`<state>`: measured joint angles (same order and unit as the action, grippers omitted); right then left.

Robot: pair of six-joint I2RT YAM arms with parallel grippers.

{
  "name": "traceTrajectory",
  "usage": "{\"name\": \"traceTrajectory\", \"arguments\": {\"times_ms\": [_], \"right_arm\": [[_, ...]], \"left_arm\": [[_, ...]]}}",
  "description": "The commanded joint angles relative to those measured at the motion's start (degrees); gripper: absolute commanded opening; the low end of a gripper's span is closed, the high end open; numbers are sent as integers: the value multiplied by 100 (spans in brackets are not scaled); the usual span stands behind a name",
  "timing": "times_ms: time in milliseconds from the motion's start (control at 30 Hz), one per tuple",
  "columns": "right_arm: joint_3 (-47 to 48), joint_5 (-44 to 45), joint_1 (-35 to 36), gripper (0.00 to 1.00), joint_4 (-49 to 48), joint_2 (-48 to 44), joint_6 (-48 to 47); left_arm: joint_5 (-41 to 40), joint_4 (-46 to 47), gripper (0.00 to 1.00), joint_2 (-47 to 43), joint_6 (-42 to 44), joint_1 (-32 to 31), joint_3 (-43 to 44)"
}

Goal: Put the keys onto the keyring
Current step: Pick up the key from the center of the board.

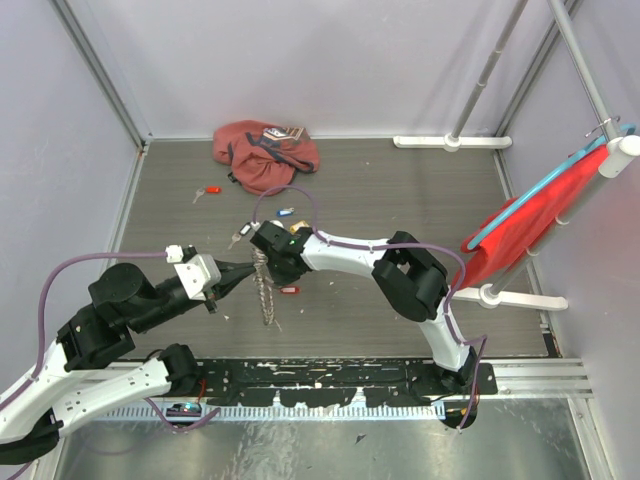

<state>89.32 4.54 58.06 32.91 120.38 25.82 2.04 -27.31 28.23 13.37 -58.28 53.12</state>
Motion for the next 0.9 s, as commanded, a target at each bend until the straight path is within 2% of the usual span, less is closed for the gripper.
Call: {"name": "traceTrajectory", "arguments": {"times_ms": [0,367,867], "right_arm": [[-89,167,48,1,-264,-479,10],[-285,294,47,1,-513,-839,-56],[-355,721,53,1,-282,-899,-239]], "left_arm": [[46,402,0,-38,43,1,-3],[18,410,0,-54,43,1,-4],[37,418,0,-59,43,0,-12]]}}
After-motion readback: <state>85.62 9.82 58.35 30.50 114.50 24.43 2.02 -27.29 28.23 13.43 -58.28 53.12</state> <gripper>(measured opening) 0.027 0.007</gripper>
